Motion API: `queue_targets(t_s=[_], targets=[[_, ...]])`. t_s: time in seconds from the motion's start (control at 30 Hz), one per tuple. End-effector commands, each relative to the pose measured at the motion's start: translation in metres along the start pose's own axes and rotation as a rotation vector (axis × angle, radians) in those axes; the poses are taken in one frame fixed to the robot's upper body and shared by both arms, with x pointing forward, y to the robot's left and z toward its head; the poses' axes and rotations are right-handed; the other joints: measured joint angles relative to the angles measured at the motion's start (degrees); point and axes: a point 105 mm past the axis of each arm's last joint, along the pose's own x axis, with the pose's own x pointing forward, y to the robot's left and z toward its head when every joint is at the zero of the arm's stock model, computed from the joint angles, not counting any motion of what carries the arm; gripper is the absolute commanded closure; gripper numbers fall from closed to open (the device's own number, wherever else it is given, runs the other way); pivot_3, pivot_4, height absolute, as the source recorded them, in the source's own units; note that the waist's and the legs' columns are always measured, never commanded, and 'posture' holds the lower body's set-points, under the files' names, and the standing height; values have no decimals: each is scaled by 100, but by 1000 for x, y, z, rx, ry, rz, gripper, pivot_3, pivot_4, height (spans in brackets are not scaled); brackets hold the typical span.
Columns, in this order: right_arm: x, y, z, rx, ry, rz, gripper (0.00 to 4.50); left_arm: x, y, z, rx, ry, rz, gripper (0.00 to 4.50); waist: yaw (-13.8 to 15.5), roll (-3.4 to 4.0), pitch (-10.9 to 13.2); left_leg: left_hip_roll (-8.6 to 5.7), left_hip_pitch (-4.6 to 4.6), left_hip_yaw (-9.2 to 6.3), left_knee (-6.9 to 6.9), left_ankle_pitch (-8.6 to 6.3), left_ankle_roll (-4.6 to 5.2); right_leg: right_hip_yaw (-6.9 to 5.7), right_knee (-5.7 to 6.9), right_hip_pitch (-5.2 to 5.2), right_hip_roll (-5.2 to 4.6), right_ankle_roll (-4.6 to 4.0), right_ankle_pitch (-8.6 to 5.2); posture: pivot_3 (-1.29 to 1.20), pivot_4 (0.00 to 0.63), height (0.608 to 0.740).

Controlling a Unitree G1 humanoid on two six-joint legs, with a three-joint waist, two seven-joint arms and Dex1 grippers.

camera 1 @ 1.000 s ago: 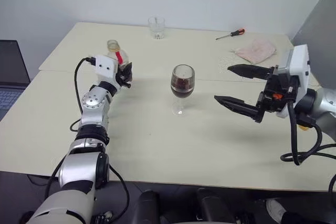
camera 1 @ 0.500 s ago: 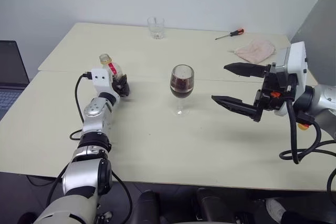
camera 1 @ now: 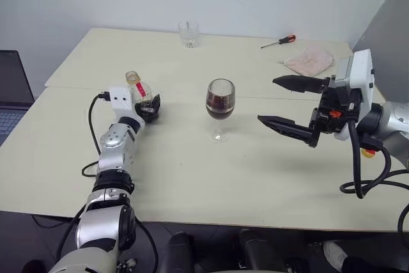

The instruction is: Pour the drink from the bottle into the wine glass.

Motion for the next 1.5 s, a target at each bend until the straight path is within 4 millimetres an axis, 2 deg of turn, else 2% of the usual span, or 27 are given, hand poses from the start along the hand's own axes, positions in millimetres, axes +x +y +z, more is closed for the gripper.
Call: queue_targets(t_s=[0.03, 0.27, 0.37, 0.5, 0.63, 0.7, 0.87, 0.93, 1.07, 1.17, 1.27, 1.5], targets=[[0, -1, 8, -44, -23, 11, 0, -5, -5, 26, 15, -70, -32, 47, -1, 0, 0, 0, 0, 0, 0, 0, 0, 0, 0, 0, 0, 0, 0, 0, 150, 740], [-3, -8, 10, -67, -15, 33, 0, -36, -11, 52, 25, -79, -89, 47, -17, 0, 0, 6, 1, -2, -4, 0, 0, 2, 0, 0, 0, 0, 0, 0, 150, 740], [-2, -13, 12, -83, -20, 36, 0, -57, -4, 66, -29, -110, -109, 47, -28, 1, 0, 9, 4, -2, -6, 0, 0, 6, -1, 0, -1, 0, -1, 0, 150, 740], [-2, -16, 13, -89, -29, 51, 0, -75, 23, 72, 39, -59, -132, 47, -29, 0, 0, 9, 12, -3, -14, 0, 0, 4, 0, -1, 1, -4, -2, 0, 150, 740], [-2, -21, 10, -98, -19, 59, 0, -72, 50, 86, 107, -69, -57, 47, -9, 0, 0, 8, 20, 1, -24, 0, 0, 4, -1, 2, -2, -8, -7, 0, 150, 740], [-1, -23, 9, -102, -19, 60, 0, -70, 52, 95, 131, -92, -67, 47, 4, 0, 0, 6, 20, 3, -23, 0, 0, 4, -5, 3, -5, -4, -9, 0, 150, 740], [-3, -27, 11, -103, -15, 65, 0, -78, 26, 128, 193, -109, -306, 47, -14, -2, 1, 11, 15, 11, -31, 0, 0, 9, -17, -2, -8, -9, -6, 0, 150, 740], [-9, -32, 14, -76, -10, 71, 0, -83, 16, 155, 243, -101, -436, 47, -13, -5, 4, 11, 15, 9, -34, 0, 0, 5, -19, -2, -4, -9, -7, 0, 150, 740], [-22, -41, 7, -75, 57, 94, 0, -96, 1, 184, 262, -42, -641, 47, -16, -1, 6, 9, 17, 12, -36, 0, 0, 4, -23, -2, -3, -10, -13, 0, 150, 740], [-30, -49, 0, -83, 108, 93, 0, -109, -12, 187, 318, 75, -794, 47, -31, 1, 6, 8, 20, 22, -41, 0, 1, 9, -33, -2, -3, -6, -18, 0, 150, 740], [-35, -56, 2, -78, 97, 94, 0, -120, -19, 185, 361, 172, -894, 47, -33, 9, 11, 9, 25, 30, -42, -1, 1, 13, -30, -4, -1, -8, -22, 0, 150, 740], [-42, -60, 4, -39, 66, 111, 0, -125, -23, 192, 370, 180, -972, 47, -34, 13, 14, 11, 25, 32, -42, -1, 1, 16, -22, -10, 8, -6, -36, 0, 150, 740]])
